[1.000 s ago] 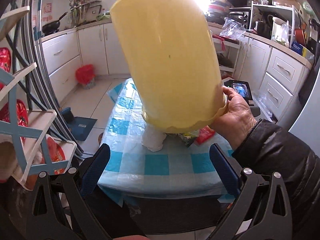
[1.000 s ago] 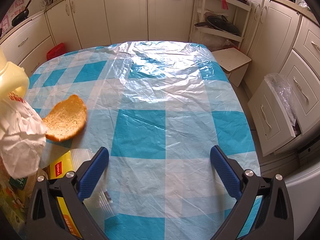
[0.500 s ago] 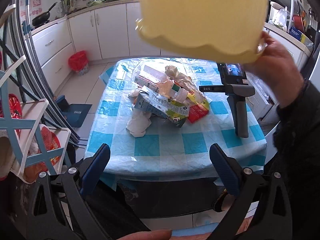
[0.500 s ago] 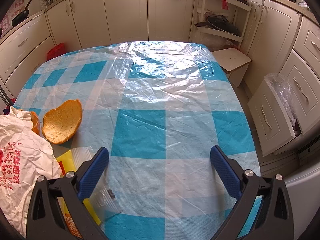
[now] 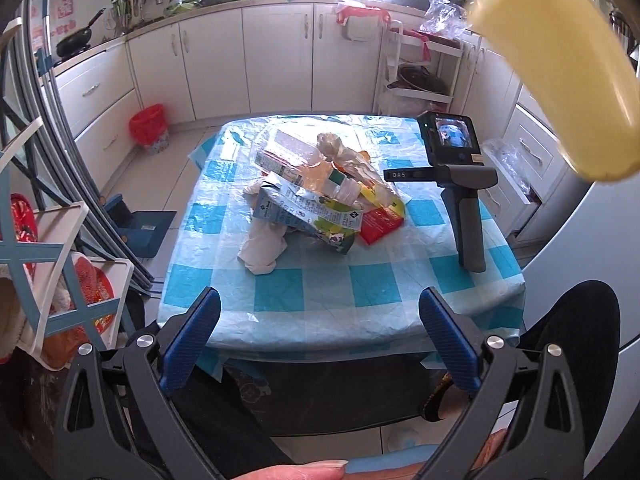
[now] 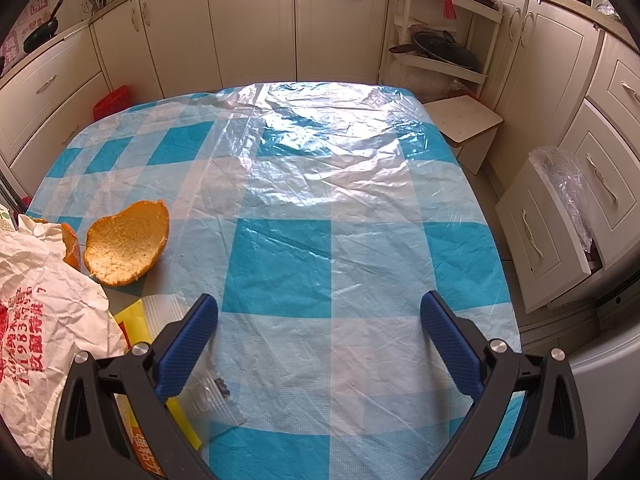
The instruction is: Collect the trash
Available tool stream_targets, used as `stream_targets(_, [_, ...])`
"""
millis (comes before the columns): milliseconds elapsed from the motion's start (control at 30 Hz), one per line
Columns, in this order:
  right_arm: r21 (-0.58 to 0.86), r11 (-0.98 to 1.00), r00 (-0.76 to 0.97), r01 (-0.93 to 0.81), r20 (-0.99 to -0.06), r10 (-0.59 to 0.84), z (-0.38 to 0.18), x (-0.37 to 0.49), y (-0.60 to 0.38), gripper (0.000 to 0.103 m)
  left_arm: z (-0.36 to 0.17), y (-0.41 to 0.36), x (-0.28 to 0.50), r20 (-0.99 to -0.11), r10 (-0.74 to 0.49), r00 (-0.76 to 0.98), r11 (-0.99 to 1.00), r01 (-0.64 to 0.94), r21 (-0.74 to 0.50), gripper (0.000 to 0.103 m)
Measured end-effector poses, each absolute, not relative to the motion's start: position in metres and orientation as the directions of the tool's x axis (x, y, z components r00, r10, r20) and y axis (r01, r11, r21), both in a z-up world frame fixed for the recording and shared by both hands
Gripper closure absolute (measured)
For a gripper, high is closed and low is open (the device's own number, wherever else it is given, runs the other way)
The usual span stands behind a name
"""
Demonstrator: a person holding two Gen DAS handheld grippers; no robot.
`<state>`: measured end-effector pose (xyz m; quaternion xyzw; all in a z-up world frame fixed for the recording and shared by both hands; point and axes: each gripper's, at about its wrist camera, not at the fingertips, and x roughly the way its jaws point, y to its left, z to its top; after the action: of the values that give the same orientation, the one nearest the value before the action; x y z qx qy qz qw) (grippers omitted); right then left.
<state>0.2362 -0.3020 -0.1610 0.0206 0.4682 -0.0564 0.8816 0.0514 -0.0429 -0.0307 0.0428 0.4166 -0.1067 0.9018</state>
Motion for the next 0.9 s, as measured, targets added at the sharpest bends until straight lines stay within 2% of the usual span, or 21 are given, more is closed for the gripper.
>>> stream_targets(267, [-0.016, 0.993, 0.555, 0.119, -0.828, -0.080, -0.161, 0.236, -0.302, 0.006, -0.032, -0.063, 0.061, -0.770, -0.156, 0.618, 0.971, 0.239, -0.005, 0.008])
stream_targets(900, [-0.016, 0.993, 0.555, 0.119, -0.828, -0.080, -0.161, 0.236, -0.302, 0.006, -0.043, -0.102, 0.089, -0.782, -0.073, 0.620, 0.966, 0.239, 0.099, 0.008])
